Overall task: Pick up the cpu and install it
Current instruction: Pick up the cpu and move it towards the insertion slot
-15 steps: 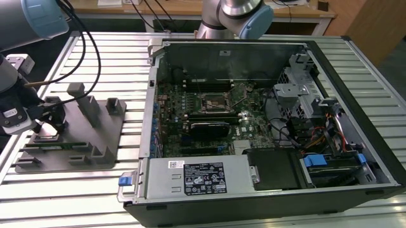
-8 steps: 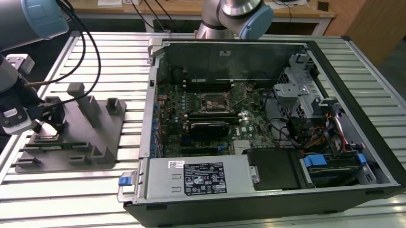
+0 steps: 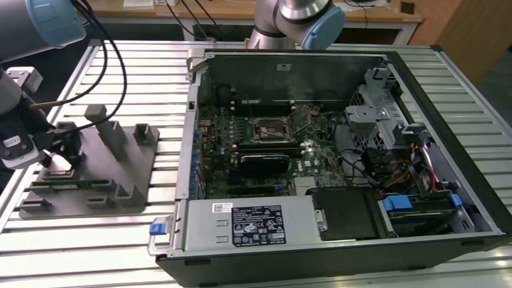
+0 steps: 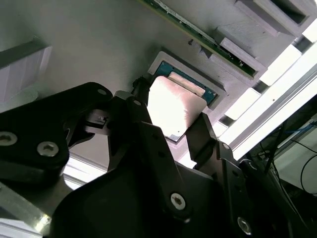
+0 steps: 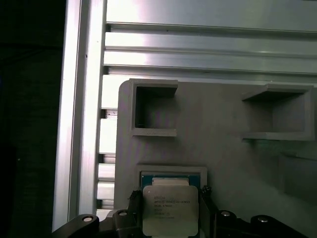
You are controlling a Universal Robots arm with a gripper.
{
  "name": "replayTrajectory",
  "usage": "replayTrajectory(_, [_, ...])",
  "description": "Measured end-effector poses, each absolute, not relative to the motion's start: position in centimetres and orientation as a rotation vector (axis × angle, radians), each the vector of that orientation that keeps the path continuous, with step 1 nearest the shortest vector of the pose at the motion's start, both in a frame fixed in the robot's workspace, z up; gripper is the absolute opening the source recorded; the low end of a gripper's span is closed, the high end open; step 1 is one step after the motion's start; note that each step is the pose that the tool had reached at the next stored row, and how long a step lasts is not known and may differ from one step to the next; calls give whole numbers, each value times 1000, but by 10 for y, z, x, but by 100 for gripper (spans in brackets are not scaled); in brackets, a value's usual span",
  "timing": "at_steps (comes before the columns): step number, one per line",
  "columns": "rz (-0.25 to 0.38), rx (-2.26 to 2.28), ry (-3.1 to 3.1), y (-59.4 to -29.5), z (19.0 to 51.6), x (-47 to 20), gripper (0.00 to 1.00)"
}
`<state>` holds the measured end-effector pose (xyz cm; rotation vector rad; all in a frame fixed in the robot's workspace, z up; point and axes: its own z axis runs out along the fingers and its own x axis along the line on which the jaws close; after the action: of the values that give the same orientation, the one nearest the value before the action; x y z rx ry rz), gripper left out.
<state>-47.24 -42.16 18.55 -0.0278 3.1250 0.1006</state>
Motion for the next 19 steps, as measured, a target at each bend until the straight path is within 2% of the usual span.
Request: replayTrajectory(19, [101,-28,3125,-422,216,-472,54])
